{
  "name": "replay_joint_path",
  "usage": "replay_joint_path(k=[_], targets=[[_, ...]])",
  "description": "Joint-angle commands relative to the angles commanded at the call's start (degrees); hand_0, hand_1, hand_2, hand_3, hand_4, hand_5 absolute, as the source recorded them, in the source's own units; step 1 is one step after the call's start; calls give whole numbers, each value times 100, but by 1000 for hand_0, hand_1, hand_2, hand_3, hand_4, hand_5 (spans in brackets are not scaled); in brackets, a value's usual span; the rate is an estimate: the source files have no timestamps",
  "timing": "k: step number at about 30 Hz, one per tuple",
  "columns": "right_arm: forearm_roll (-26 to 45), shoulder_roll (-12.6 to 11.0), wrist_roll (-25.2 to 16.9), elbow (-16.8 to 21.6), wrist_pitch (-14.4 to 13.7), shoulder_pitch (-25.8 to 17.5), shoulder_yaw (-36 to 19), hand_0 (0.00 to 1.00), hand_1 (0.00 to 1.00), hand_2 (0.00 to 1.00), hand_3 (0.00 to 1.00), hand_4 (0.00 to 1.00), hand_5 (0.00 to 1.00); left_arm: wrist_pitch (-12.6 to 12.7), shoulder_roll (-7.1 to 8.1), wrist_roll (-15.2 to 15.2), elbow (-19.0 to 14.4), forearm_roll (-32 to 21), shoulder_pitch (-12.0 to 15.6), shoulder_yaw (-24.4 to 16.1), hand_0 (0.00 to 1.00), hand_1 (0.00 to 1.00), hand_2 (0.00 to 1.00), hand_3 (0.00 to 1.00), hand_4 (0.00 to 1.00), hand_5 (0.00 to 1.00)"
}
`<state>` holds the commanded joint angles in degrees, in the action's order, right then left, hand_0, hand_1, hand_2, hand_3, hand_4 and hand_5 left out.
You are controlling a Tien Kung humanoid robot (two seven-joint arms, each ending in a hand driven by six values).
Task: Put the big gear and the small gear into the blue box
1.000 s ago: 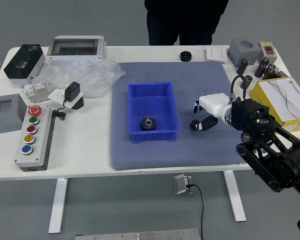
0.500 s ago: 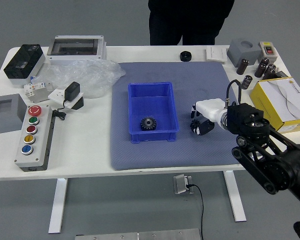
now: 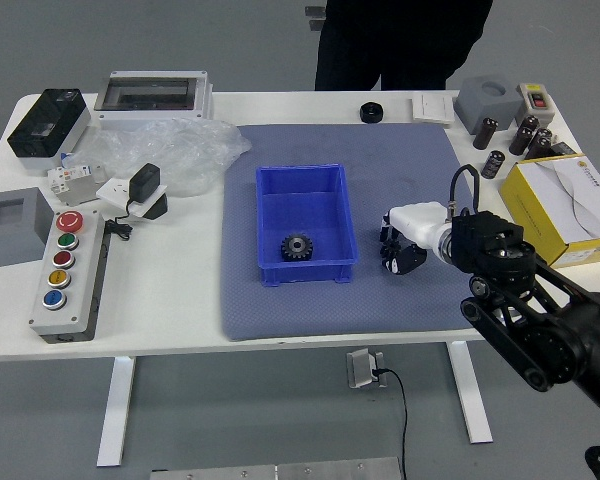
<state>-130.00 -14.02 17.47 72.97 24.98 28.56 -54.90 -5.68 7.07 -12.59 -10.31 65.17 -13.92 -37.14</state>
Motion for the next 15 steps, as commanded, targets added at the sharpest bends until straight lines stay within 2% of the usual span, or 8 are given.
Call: replay_joint_path(k=[5, 6, 11, 12, 15], targets=[[0, 8, -15, -26, -49, -3, 3, 719, 599, 634, 643, 657, 256, 0, -7, 0, 0, -1, -4, -2, 779, 748, 738, 676, 558, 246], [0, 10, -18, -32, -57, -4, 5, 675, 563, 598, 638, 582, 226, 1, -8, -1, 0, -1, -4, -3, 779, 748, 738, 676, 558, 248], [0, 21, -34, -56, -89, -19, 21, 675, 563, 598, 638, 582, 226, 0, -13, -2, 0, 1, -1, -8, 779, 748, 738, 676, 558, 248], [0, 22, -36, -60, -94, -22, 24, 656, 548, 580, 637, 534, 183, 0, -14, -2, 0, 1, -1, -9, 780, 748, 738, 678, 556, 247], [0, 28, -44, -75, -120, -29, 28, 656, 548, 580, 637, 534, 183, 0, -18, 0, 0, -8, -2, -3, 780, 748, 738, 678, 556, 247]])
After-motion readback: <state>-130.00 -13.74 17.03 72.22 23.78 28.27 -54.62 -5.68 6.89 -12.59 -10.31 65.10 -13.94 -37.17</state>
